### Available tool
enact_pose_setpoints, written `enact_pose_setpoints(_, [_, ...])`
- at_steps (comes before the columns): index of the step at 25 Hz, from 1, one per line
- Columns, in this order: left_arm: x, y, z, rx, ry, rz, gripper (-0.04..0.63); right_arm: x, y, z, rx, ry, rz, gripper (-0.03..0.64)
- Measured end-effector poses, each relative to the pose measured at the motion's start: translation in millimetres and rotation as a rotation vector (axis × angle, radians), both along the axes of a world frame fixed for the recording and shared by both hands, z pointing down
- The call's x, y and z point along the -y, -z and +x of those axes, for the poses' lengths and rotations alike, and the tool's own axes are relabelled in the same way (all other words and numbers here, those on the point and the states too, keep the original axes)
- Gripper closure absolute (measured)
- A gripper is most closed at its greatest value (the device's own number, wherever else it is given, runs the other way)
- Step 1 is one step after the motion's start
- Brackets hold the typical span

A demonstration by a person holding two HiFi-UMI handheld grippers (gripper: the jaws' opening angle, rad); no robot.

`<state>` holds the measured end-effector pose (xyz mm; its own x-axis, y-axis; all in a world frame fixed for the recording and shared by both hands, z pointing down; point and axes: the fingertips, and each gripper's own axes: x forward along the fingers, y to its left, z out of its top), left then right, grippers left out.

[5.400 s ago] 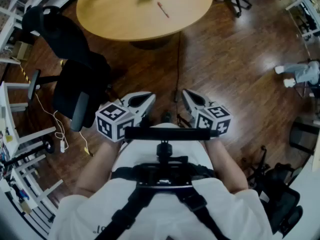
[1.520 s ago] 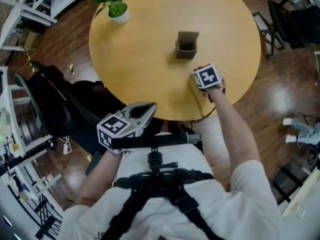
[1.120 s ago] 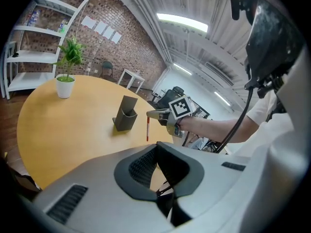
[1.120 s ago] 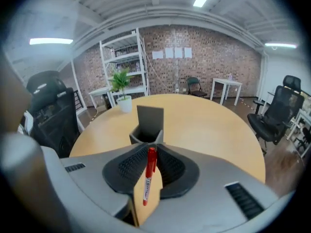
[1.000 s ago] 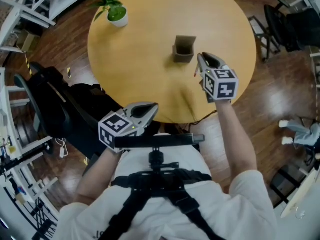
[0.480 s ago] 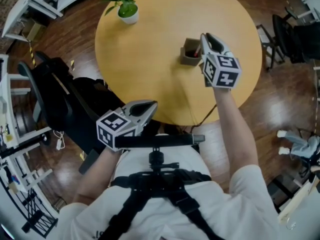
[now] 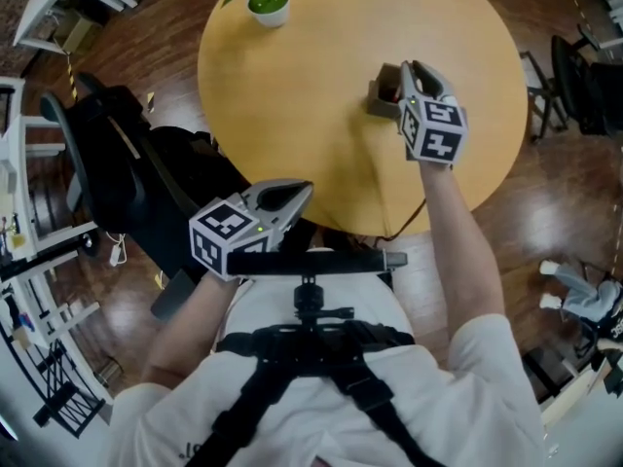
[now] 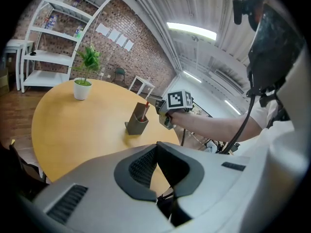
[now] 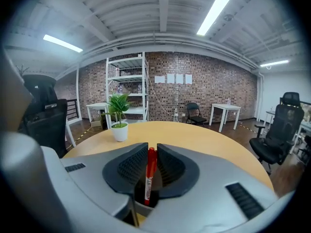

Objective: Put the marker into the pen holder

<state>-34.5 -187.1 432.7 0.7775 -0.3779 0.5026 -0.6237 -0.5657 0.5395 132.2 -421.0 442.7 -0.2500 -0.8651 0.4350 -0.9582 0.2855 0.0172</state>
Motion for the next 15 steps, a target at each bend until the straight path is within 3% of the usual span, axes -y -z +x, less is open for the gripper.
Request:
enact_pose_setpoints(11, [-1.9, -0.8, 5.3, 0.01, -0.017, -0.006, 0.598, -9.2, -60.0, 9.4, 0.019, -0.068, -0.142, 0.549])
enact_pose_setpoints(15, [-1.2, -1.3, 5.8, 0.009, -0.019, -0.007, 0.598, -9.6, -64.7, 10.5, 0.025, -0.072, -0.152, 0.549])
